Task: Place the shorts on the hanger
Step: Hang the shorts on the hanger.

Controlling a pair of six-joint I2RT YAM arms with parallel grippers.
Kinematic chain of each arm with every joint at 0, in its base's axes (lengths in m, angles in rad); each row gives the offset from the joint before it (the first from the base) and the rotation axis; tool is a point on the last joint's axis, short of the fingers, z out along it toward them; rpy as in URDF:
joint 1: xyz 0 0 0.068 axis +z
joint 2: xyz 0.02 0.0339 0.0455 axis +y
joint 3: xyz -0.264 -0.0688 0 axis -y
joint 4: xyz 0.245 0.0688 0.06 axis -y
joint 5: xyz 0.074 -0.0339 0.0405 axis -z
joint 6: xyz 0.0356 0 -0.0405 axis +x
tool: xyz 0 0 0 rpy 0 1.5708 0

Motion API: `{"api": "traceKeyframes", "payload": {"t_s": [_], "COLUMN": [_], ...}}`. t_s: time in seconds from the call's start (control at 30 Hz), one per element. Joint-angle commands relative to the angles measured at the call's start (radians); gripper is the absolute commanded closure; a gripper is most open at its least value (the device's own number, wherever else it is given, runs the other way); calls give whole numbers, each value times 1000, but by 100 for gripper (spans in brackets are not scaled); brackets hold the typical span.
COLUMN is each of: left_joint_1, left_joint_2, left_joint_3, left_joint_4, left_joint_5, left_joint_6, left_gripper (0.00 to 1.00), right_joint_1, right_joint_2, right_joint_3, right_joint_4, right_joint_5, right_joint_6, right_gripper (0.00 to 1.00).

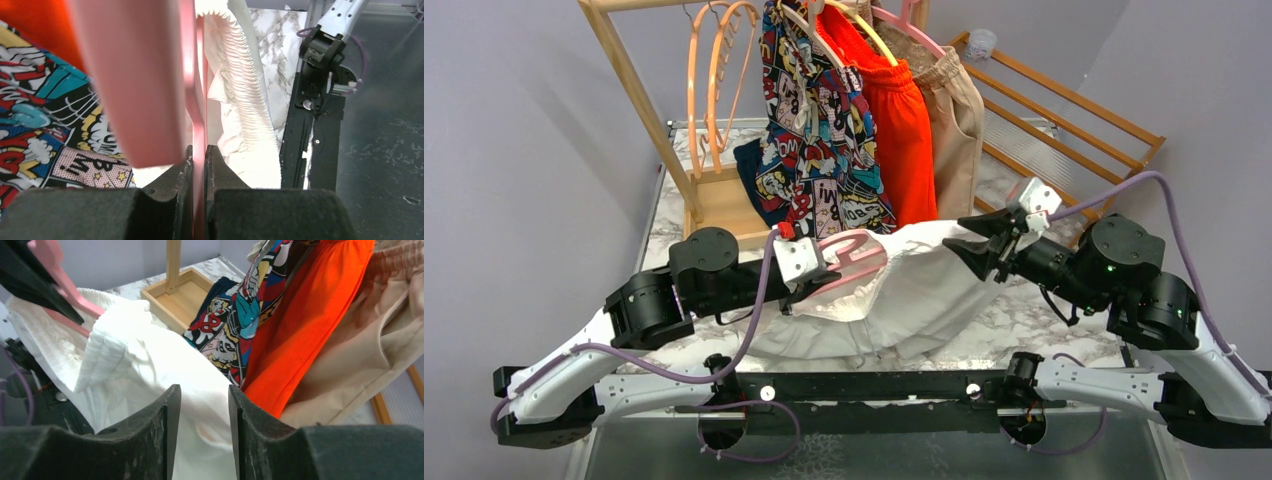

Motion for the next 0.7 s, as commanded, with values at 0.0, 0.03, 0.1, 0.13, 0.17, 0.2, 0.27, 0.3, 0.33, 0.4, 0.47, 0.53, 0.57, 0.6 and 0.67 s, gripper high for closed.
{"api": "traceKeyframes", "payload": {"t_s": [0.0, 0.03, 0.1, 0.13, 0.17, 0.2, 0.27, 0.3, 0.33, 0.4, 0.47, 0.53, 0.57, 0.6, 0.67], "left_joint_1": [2, 2, 1, 2, 2, 2, 2, 2, 2, 2, 3, 2, 2, 1, 2], "left_joint_2": [-38, -39, -33, -27, -25, -22, -20, -18, -16, -10, -4, 2, 4, 2, 3], "left_joint_3": [-17, -22, -30, -30, -30, -30, -29, -27, -24, -18, -10, -3, 0, 1, 4], "left_joint_4": [43, 40, 25, 19, 13, 11, 9, 10, 10, 7, 3, 1, 1, 1, 1], "left_joint_5": [-117, -136, -159, -163, -162, -158, -155, -156, -160, -172, -171, -163, -160, -157, -151], "left_joint_6": [-50, -64, -90, -103, -115, -125, -142, -147, -149, -154, -157, -160, -161, -161, -163], "left_gripper": [100, 100, 100, 100, 100, 100, 100, 100, 100, 100, 100, 100, 100, 100, 100], "right_joint_1": [2, 2, 2, 1, 1, 1, 2, 2, 2, 2, 1, 2, 2, 2, 2], "right_joint_2": [-33, -33, -31, -28, -26, -23, -10, -1, 9, 29, 42, 49, 53, 58, 67], "right_joint_3": [-21, -25, -31, -35, -39, -44, -52, -56, -58, -65, -76, -88, -91, -94, -95], "right_joint_4": [24, 27, 32, 37, 46, 53, 75, 82, 89, 103, 126, 148, 154, 157, 160], "right_joint_5": [-30, -34, -34, -35, -34, -34, -34, -32, -34, -32, -26, -11, 3, 11, 31], "right_joint_6": [16, 16, 21, 23, 27, 29, 38, 44, 48, 52, 54, 57, 58, 56, 55], "right_gripper": [49, 46, 44, 43, 43, 42, 41, 40, 39, 37, 36, 36, 36, 36, 36]}}
